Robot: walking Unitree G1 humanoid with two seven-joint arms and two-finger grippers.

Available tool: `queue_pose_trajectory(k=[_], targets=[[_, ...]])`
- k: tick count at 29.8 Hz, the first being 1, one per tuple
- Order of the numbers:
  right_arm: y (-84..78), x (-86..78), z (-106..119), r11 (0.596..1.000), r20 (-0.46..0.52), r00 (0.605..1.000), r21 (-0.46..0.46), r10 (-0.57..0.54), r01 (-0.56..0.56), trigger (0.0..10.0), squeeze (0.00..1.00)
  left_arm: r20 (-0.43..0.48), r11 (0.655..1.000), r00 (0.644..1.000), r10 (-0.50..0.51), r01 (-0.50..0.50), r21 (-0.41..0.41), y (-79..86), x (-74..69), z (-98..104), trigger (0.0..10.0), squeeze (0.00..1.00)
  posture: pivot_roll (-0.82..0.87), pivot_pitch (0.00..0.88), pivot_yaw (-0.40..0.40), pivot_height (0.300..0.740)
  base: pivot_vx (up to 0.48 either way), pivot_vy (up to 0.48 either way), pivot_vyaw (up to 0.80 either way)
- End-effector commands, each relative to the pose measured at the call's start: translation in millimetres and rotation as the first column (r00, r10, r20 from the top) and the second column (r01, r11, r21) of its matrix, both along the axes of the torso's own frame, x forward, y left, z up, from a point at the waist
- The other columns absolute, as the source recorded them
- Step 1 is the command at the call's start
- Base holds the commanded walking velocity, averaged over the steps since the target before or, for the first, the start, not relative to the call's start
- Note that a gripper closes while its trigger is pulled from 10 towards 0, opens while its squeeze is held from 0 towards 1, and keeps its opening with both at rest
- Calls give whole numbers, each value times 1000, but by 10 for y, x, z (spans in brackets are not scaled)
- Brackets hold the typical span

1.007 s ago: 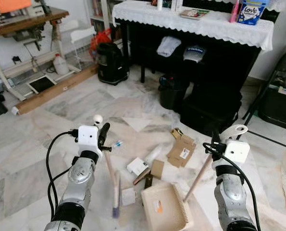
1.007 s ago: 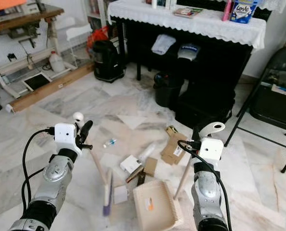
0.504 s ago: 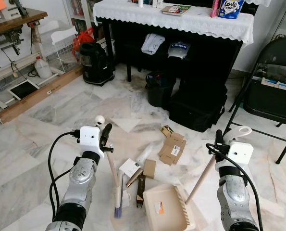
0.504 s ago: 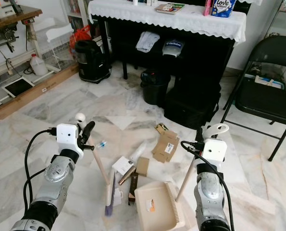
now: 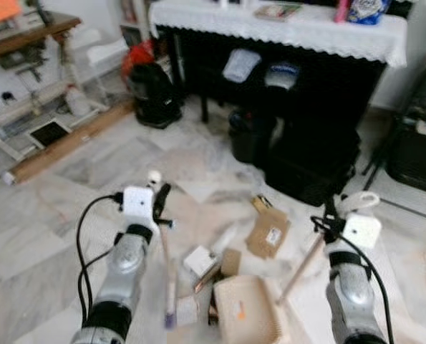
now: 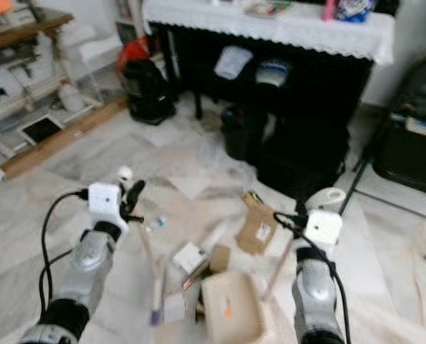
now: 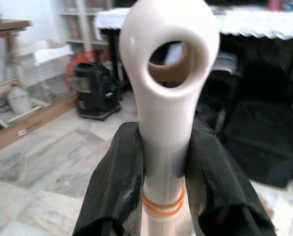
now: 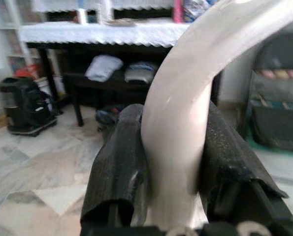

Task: Sweep floor

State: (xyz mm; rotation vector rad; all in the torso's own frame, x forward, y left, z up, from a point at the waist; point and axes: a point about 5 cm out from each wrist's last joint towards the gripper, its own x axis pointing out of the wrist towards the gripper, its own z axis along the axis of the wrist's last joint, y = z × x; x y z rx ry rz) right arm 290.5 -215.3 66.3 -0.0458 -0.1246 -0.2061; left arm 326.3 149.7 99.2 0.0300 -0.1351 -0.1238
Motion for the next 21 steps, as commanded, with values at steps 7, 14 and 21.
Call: queue_pose_trajectory(k=[7,14,21], targets=[[80,43,72,1000,38,999,3,21,-21,10000,0,43,999,998,36,-36,17,110,10,72,10000,0,-120,0,30,740,0,0,0],[11,-3,-2,1000,-2,1000,-22,0,0,10000,0,42,999,999,34,-35,17,117,5,64,10000,0,-124,0,31,740,0,0,0],[-35,-59,-62,996,-33,999,-91,-11,8,10000,0,39,999,999,33,-34,22,130,-3,56,10000,0,-127,0,37,740,0,0,0]])
